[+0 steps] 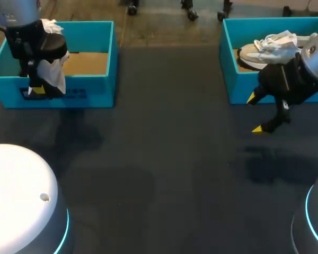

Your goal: Take the shoe out of the shoebox, open the shoe tongue, remove and reinsert the insole, then place the shoe into the shoebox

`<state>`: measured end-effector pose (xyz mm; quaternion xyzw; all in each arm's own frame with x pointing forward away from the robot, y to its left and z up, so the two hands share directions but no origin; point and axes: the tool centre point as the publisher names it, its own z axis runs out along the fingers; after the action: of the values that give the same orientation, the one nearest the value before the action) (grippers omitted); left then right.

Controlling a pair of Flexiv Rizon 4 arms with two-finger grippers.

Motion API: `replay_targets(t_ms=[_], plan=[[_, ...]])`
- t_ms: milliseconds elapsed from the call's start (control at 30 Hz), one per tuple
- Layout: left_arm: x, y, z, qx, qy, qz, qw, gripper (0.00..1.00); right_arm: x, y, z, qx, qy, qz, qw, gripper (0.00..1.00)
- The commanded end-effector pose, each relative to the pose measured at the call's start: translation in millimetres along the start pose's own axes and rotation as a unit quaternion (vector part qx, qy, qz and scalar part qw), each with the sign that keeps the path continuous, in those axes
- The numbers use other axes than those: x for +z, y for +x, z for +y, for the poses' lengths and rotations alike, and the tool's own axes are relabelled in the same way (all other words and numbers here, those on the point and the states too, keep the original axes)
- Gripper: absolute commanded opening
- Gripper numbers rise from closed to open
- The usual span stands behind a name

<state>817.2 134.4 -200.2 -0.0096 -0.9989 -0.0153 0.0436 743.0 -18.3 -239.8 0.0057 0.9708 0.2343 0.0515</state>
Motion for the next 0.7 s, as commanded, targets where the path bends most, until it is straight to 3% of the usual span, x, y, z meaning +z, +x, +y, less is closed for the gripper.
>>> replay_targets(t_ms=[33, 233, 700], plan=[[-1.1, 1.3, 0.8, 0.000, 0.000, -0.002, 1.000, 0.00, 0.3, 0.6, 0.1, 0.000, 0.000, -0.001, 1.000, 1.00], [-5.2, -3.0, 7.9, 0.021, -0.006, 0.006, 1.000, 0.00, 0.3, 0.6, 0.1, 0.000, 0.000, -0.001, 1.000, 1.00], [-17.0, -43.8, 75.1, 0.032, -0.002, 0.010, 0.999, 0.00, 0.3, 0.6, 0.1, 0.000, 0.000, -0.001, 1.000, 1.00]])
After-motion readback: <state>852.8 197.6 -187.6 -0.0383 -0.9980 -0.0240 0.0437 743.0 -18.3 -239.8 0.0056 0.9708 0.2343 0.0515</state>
